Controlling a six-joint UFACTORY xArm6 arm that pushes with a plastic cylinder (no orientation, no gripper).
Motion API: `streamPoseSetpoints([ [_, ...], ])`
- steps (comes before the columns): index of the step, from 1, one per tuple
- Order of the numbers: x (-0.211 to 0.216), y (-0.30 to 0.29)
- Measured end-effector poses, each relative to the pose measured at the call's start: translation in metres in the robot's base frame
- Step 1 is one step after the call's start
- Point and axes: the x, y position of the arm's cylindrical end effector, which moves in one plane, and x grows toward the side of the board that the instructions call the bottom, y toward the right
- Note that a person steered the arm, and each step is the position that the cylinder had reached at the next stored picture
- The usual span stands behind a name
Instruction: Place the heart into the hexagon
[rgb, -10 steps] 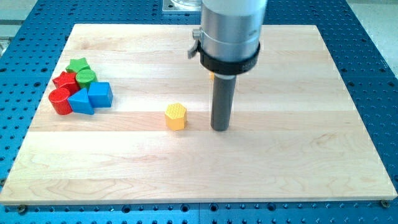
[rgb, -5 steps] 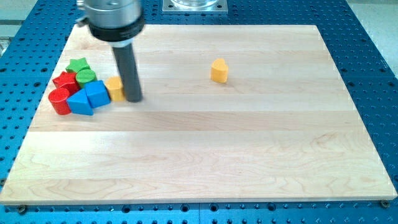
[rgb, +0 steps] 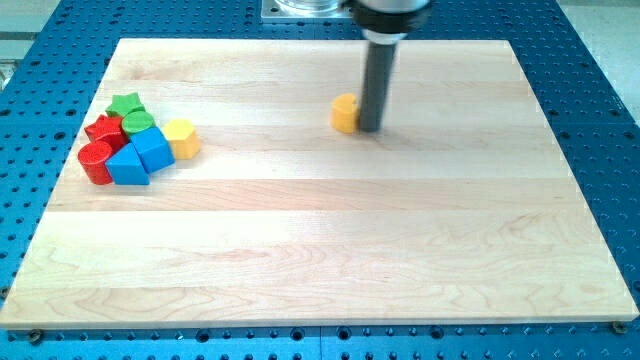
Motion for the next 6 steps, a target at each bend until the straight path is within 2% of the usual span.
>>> streamPoseSetpoints([
  [1,-0.001,-0.033],
  [2,-0.035,-0.024],
  [3,-0.034,-0.128],
  [5,-0.043,-0.164],
  [6,-0.022,-0.162],
])
